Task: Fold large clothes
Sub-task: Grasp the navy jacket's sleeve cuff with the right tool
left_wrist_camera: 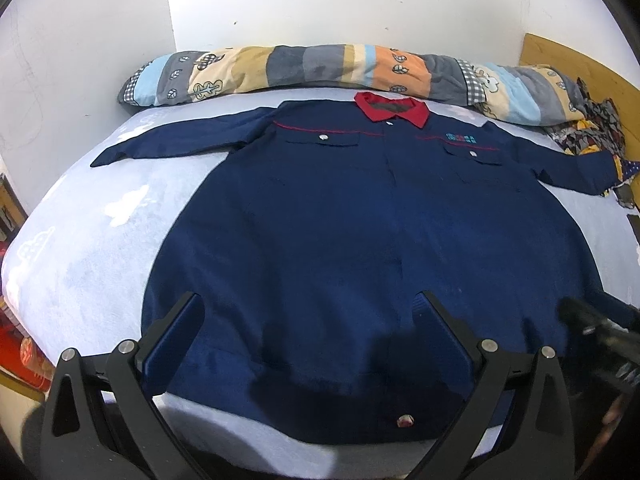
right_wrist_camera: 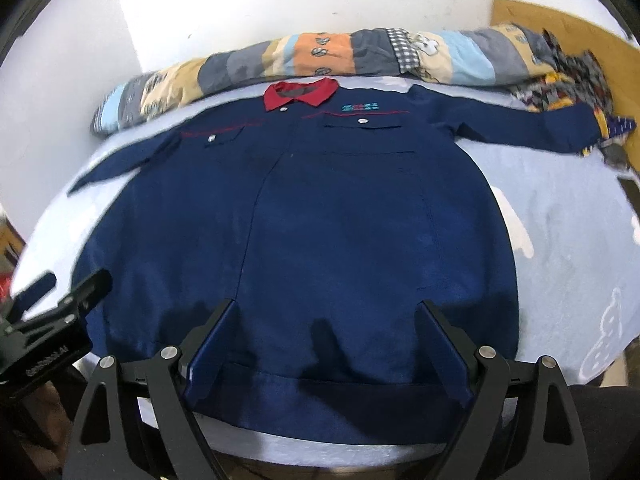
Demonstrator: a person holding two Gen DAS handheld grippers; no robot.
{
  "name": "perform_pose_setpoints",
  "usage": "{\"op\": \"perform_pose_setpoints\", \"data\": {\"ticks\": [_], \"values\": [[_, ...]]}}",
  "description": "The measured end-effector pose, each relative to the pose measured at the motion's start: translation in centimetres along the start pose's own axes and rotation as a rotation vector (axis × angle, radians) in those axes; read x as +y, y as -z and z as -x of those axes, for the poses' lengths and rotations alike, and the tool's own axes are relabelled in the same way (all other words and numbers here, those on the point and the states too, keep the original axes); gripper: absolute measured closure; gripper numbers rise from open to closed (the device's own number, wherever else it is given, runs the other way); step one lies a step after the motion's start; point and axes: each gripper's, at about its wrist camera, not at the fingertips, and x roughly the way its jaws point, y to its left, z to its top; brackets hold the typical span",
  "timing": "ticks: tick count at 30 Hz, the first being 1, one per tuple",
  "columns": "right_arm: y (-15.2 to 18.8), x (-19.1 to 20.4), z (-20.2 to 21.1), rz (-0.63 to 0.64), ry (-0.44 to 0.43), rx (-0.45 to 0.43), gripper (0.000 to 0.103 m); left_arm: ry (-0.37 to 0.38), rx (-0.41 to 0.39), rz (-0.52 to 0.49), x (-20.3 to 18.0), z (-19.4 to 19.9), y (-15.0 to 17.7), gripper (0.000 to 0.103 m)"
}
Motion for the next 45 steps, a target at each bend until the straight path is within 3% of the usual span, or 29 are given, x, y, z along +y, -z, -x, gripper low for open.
{"op": "perform_pose_setpoints", "data": {"ticks": [4, 11, 14, 18, 22, 27, 29, 33, 37, 42, 45], "values": [[-2.6, -3.8, 2.1, -0.088, -0.078, -0.055, 0.012, -0.032, -0.046, -0.002, 1.6, -1.1, -2.9, 0.0], [-9.3, -13.4, 4.8, -0.184, -0.045, -0.178, 0.012, -0.151, -0.087, -0.036, 4.1, -6.4, -9.1, 0.0], [-11.4, -19.4, 4.2, -0.289, -0.062, -0.19, 0.012, -0.129, -0.042, -0.024, 4.3, -8.8, -10.4, 0.0], [-14.2, -28.5, 2.5, -0.436, -0.024, -0.21, 0.012, -0.034, 0.048, -0.002, 3.8, -10.8, -10.6, 0.0], [-16.8, -39.4, -0.5, -0.634, 0.035, -0.242, 0.015, -0.042, 0.04, -0.075, 2.9, -10.8, -10.7, 0.0], [-20.4, -48.1, -5.0, -0.733, 0.1, -0.255, 0.046, -0.009, 0.048, -0.093, 2.8, -11.3, -10.9, 0.0], [-21.4, -51.1, -7.2, -0.79, 0.12, -0.25, 0.047, -0.001, 0.057, -0.087, 2.8, -11.7, -11.1, 0.0], [-22.4, -54.9, -10.1, -0.833, 0.173, -0.249, 0.049, -0.002, 0.049, -0.105, 2.3, -11.9, -11.1, 0.0], [-23.5, -57.0, -12.5, -0.795, 0.207, -0.233, 0.05, 0.017, 0.045, -0.128, 1.8, -12.0, -11.0, 0.0], [-24.3, -58.2, -14.3, -0.775, 0.202, -0.218, 0.075, 0.034, 0.084, -0.114, 1.2, -13.0, -10.9, 0.0], [-24.9, -56.8, -13.9, -0.702, 0.257, -0.231, 0.09, 0.02, 0.098, -0.118, 1.0, -13.4, -10.7, 0.0]]}}
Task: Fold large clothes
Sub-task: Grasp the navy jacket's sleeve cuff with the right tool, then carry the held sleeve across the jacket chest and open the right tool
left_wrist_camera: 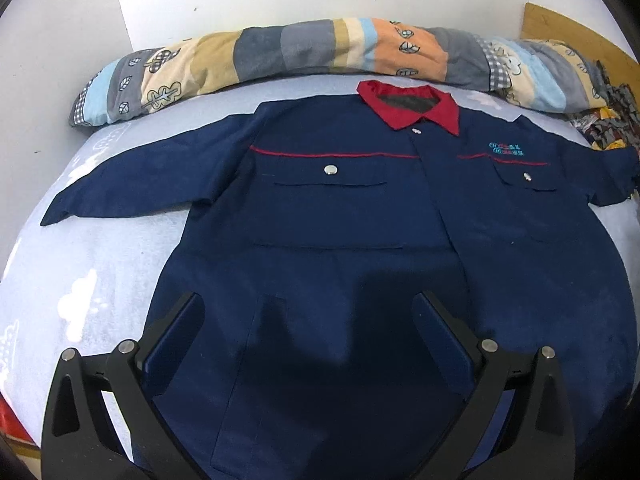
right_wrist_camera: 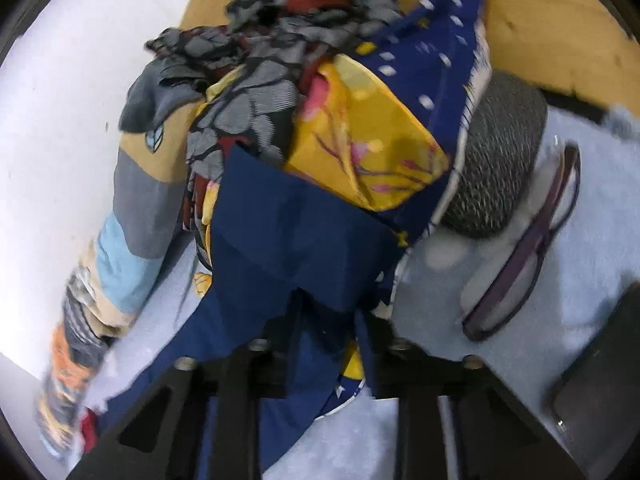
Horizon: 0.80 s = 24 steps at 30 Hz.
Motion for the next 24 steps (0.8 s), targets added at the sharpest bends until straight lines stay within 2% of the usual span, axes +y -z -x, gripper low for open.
{"op": "perform_pose_setpoints", "data": {"ticks": [2, 7, 10, 17, 24], "values": [[0.6, 1.0, 1.6, 0.04, -0.003, -0.039, 0.091, -0.005, -0.011, 0.003, 0.0, 0.2, 0.0, 0.0], [1.0, 2.8, 6.9, 0.049, -0.095, -0.106, 0.092, 0.006, -0.028, 0.003, -0.1, 0.9, 0.1, 0.0], [0.5, 5.3, 10.1, 0.083, -0.141, -0.119, 0.092, -0.001, -0.059, -0.016, -0.4, 1.7, 0.1, 0.0], [0.1, 17.2, 19.0, 0.205, -0.297, -0.149, 0.092, 0.024, -0.112, -0.022, 0.2, 3.3, 0.3, 0.0], [4.7, 32.8, 28.3, 0.372, -0.479, -0.163, 0.092, 0.033, -0.124, 0.039, 3.8, 3.8, 0.6, 0.0]]}}
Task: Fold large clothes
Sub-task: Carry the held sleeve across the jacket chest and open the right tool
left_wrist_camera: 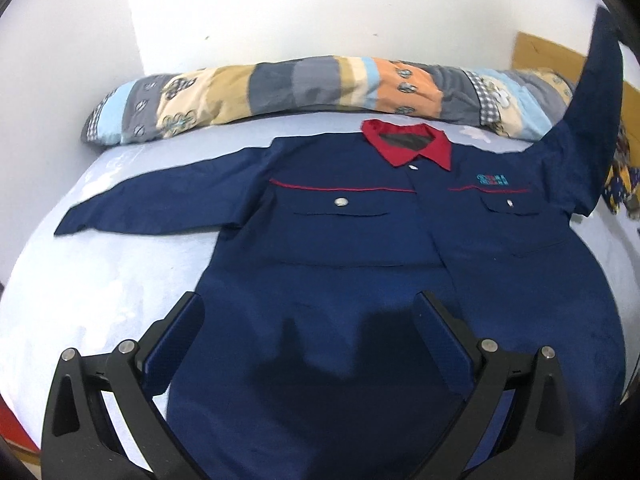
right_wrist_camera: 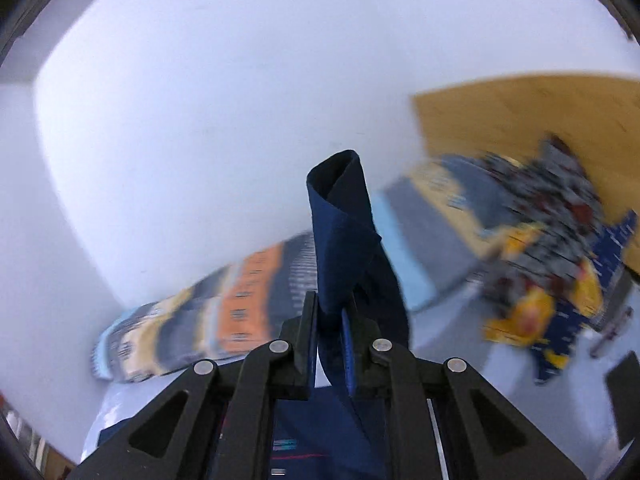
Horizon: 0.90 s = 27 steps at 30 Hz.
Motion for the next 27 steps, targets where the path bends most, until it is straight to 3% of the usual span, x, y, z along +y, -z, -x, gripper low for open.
{"op": "perform_pose_setpoints", "data": {"ticks": [3, 6, 9, 15, 18, 21, 23, 26, 27], "values": [[1.2, 8.4, -0.9, 0.089, -0.068, 0.03, 0.092, 0.025, 0.003, 0.069, 2.3, 0.5, 0.1, 0.0], [5.1, 16.2, -3.3, 0.166, -0.139, 0.089, 0.092, 0.045, 0.001, 0.129, 4.2, 1.1, 0.3, 0.0], [12.0, 22.8, -7.3, 0.219, -0.207, 0.193, 0.092, 0.043, -0.017, 0.149, 5.7, 1.9, 0.6, 0.0], [29.2, 33.3, -15.2, 0.299, -0.293, 0.428, 0.092, 0.065, -0.012, 0.202, 7.6, 2.3, 0.9, 0.0], [37.7, 35.8, -19.0, 0.343, -0.267, 0.549, 0.092, 0.071, -0.029, 0.207, 8.0, 2.8, 0.8, 0.0], [42.7, 35.0, -21.5, 0.382, -0.198, 0.618, 0.09, 0.083, -0.023, 0.21, 8.3, 2.9, 0.8, 0.0], [44.4, 33.7, -22.7, 0.387, -0.138, 0.662, 0.082, 0.087, -0.023, 0.21, 8.4, 2.8, 0.9, 0.0], [45.4, 33.4, -22.9, 0.426, -0.141, 0.735, 0.049, 0.091, -0.024, 0.205, 8.4, 2.7, 0.7, 0.0], [45.5, 33.5, -22.8, 0.452, -0.151, 0.774, 0.049, 0.09, -0.025, 0.207, 8.5, 2.7, 0.6, 0.0]]}}
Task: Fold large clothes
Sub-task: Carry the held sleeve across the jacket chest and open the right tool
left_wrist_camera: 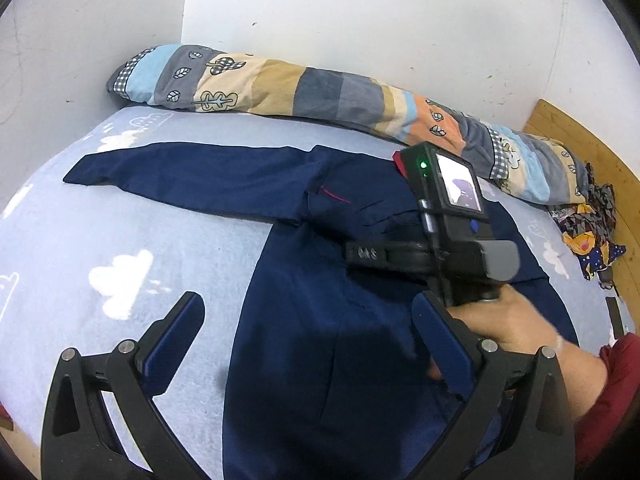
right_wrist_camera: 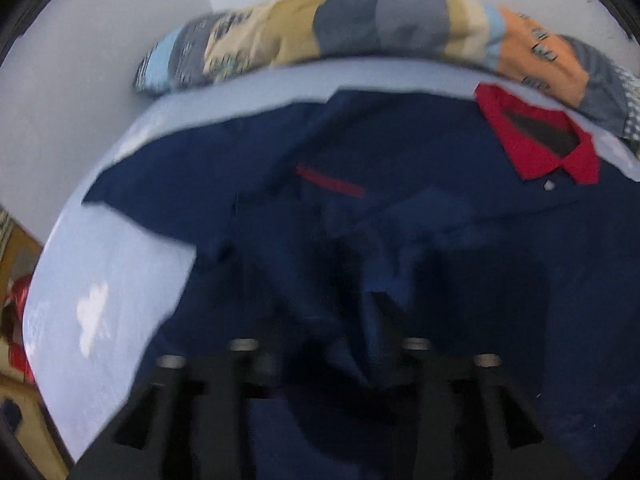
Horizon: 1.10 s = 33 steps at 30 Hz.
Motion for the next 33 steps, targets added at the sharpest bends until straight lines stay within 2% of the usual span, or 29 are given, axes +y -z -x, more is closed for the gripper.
{"op": "perform_pose_setpoints", "data": {"ticks": [2, 4, 5, 6, 7, 10, 12, 15, 17, 18, 20, 21, 22, 23, 24, 25, 28, 30, 32, 33], "values": [[0.1, 0.2, 2.0, 0.048, -0.069, -0.031, 0.054, -0.002, -0.003, 0.011, 0.3, -0.1, -0.1, 0.0], [0.1, -0.8, 5.1, 0.045, -0.082, -0.145, 0.048, -0.002, -0.005, 0.027, 0.6, 0.0, -0.1, 0.0], [-0.2, -1.9, 6.2, 0.018, -0.077, -0.187, 0.039, -0.004, -0.003, 0.035, 0.7, 0.0, -0.1, 0.0], [-0.3, -2.7, 6.8, -0.009, -0.072, -0.203, 0.031, -0.009, 0.002, 0.042, 0.8, -0.1, -0.1, 0.0], [-0.6, -4.0, 7.2, -0.045, -0.06, -0.214, 0.032, -0.011, 0.006, 0.047, 0.9, -0.2, -0.1, 0.0], [-0.6, -6.2, 6.6, -0.126, -0.069, -0.184, 0.035, -0.009, 0.017, 0.067, 1.3, -0.5, -0.1, 0.0], [-0.5, -6.1, 5.7, -0.143, -0.067, -0.17, 0.043, -0.017, 0.017, 0.07, 1.4, -0.6, -0.1, 0.0], [-0.1, -4.2, 3.1, -0.107, -0.05, -0.122, 0.047, -0.023, 0.021, 0.071, 1.4, -0.9, -0.1, 0.0], [1.2, -2.1, 0.5, -0.071, -0.058, -0.038, 0.046, -0.031, 0.027, 0.066, 1.4, -1.1, -0.1, 0.0], [1.7, -1.1, -0.8, -0.035, -0.023, 0.003, 0.045, -0.031, 0.028, 0.066, 1.5, -1.1, -0.1, 0.0], [1.7, -0.2, -0.3, 0.034, 0.024, -0.018, 0.046, -0.032, 0.033, 0.072, 1.8, -1.1, -0.1, 0.0], [1.5, -0.5, 0.3, 0.016, -0.007, -0.016, 0.054, -0.03, 0.033, 0.075, 1.9, -1.1, -0.1, 0.0], [1.3, -1.5, 1.7, -0.027, -0.067, -0.036, 0.055, -0.029, 0.033, 0.082, 2.1, -1.1, -0.1, 0.0], [1.1, -2.2, 2.9, -0.045, -0.08, -0.063, 0.055, -0.027, 0.033, 0.089, 2.3, -1.1, -0.1, 0.0], [1.0, -3.4, 4.3, -0.06, -0.072, -0.106, 0.05, -0.026, 0.032, 0.096, 2.4, -1.1, -0.1, 0.0], [1.1, -5.3, 5.9, -0.08, -0.023, -0.145, 0.05, -0.021, 0.033, 0.104, 2.6, -1.1, -0.1, 0.0], [1.7, -10.9, 7.6, -0.134, 0.146, -0.169, 0.049, -0.011, 0.04, 0.118, 2.7, -1.2, -0.1, 0.0], [2.7, -15.0, 7.6, -0.195, 0.258, -0.139, 0.049, -0.01, 0.041, 0.114, 2.5, -1.3, -0.2, 0.0], [4.6, -19.9, 6.9, -0.305, 0.332, -0.065, 0.047, -0.013, 0.039, 0.107, 2.2, -1.3, -0.2, 0.0], [5.7, -21.9, 6.3, -0.355, 0.34, -0.02, 0.038, -0.016, 0.042, 0.102, 2.0, -1.4, -0.1, 0.0]]}}
